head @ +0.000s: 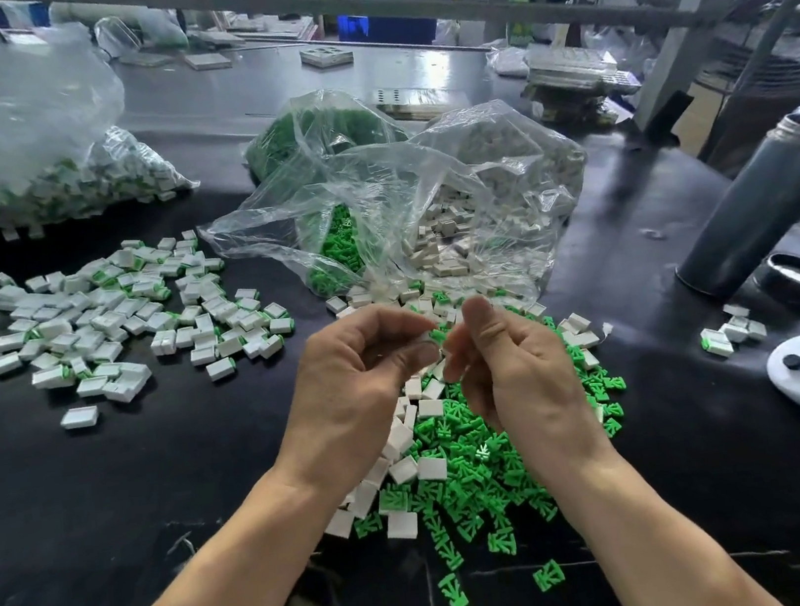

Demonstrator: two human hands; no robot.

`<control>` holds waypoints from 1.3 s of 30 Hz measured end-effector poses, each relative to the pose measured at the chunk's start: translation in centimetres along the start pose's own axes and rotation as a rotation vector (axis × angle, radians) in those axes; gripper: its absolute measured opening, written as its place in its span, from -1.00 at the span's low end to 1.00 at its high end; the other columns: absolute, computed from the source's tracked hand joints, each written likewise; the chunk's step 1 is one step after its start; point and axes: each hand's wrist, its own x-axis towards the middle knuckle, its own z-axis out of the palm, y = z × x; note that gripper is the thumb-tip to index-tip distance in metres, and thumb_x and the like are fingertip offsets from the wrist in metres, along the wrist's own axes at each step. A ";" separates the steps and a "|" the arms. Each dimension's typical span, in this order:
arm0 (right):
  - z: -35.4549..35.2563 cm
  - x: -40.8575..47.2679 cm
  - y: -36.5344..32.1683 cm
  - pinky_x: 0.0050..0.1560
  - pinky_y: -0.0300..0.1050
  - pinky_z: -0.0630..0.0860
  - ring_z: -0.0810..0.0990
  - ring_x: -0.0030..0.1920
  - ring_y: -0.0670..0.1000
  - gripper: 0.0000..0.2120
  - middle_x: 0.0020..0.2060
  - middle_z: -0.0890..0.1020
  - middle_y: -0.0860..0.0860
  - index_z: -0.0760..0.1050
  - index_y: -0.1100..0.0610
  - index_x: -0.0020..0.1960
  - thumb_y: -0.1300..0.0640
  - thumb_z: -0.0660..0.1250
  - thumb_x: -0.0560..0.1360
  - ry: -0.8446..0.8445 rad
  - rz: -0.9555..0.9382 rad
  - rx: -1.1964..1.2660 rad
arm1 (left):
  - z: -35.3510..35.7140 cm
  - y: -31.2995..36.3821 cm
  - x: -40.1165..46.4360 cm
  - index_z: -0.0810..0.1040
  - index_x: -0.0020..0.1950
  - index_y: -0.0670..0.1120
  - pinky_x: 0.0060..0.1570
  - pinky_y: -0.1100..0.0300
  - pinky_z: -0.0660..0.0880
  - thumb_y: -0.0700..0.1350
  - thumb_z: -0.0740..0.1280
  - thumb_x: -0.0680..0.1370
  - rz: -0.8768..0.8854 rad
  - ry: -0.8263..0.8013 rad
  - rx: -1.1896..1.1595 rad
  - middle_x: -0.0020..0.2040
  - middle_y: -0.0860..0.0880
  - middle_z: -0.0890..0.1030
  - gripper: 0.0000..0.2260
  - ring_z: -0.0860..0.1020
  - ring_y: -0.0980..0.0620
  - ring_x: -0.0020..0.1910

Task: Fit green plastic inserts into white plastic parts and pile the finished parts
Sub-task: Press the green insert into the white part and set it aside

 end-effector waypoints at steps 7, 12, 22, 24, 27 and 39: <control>0.8 -0.7 -0.2 -0.49 -0.32 0.36 0.47 -0.44 -0.13 -0.49 -0.38 0.57 0.02 0.68 -0.20 -0.10 -0.33 0.00 0.65 -0.240 0.055 0.022 | 0.1 0.1 0.0 0.71 -0.06 -0.10 -0.04 -0.13 0.63 -0.33 0.47 0.51 -0.011 -0.070 -0.012 0.15 0.02 0.68 -0.86 0.68 -0.10 -0.14; 1.4 -0.6 0.1 -0.50 -0.26 0.25 0.33 -0.42 -0.11 -0.56 -0.40 0.39 -0.06 0.65 -0.28 0.13 -0.31 0.00 0.67 -0.218 0.040 0.045 | 0.4 -0.1 -0.1 0.69 -0.06 -0.12 -0.20 0.07 0.64 -0.34 0.43 0.54 -0.028 -0.101 -0.090 0.01 -0.03 0.72 -0.86 0.67 -0.11 -0.21; 1.8 -0.2 1.3 -0.49 -0.25 0.23 0.27 -0.48 -0.11 -0.46 -0.48 0.36 -0.14 0.66 -0.19 -0.19 -0.33 -0.01 0.66 -0.150 0.065 0.084 | 0.5 -0.2 -0.1 0.66 -0.05 -0.18 -0.17 0.19 0.62 -0.33 0.44 0.54 -0.050 -0.132 -0.054 0.01 0.01 0.72 -0.93 0.68 -0.03 -0.15; 1.8 0.0 1.5 -0.47 -0.21 0.22 0.26 -0.47 -0.11 -0.45 -0.48 0.35 -0.15 0.68 -0.11 -0.07 -0.32 -0.02 0.66 -0.144 0.049 0.055 | 0.5 -0.2 -0.2 0.67 -0.04 -0.16 -0.14 0.20 0.62 -0.31 0.45 0.54 -0.046 -0.129 -0.043 -0.05 0.02 0.73 -0.93 0.68 0.02 -0.17; 1.8 0.3 1.7 -0.38 -0.09 0.24 0.28 -0.46 -0.11 -0.36 -0.50 0.36 -0.16 0.61 0.14 -0.12 -0.31 -0.01 0.64 -0.080 0.054 -0.019 | 0.6 -0.3 -0.2 0.67 0.00 -0.17 -0.08 0.13 0.63 -0.28 0.45 0.55 -0.037 -0.127 -0.034 -0.12 -0.08 0.72 -0.94 0.67 0.01 -0.17; 2.5 0.6 1.8 0.01 -0.42 0.51 0.63 -0.14 -0.31 -0.40 -0.33 0.63 -0.36 0.65 -0.21 -0.29 -0.19 -0.05 0.70 0.031 -0.030 -0.201 | 0.9 -0.3 -0.2 0.70 -0.02 -0.14 0.04 0.03 0.66 -0.25 0.48 0.54 -0.083 -0.046 0.022 -0.10 -0.08 0.75 -0.95 0.71 -0.12 -0.06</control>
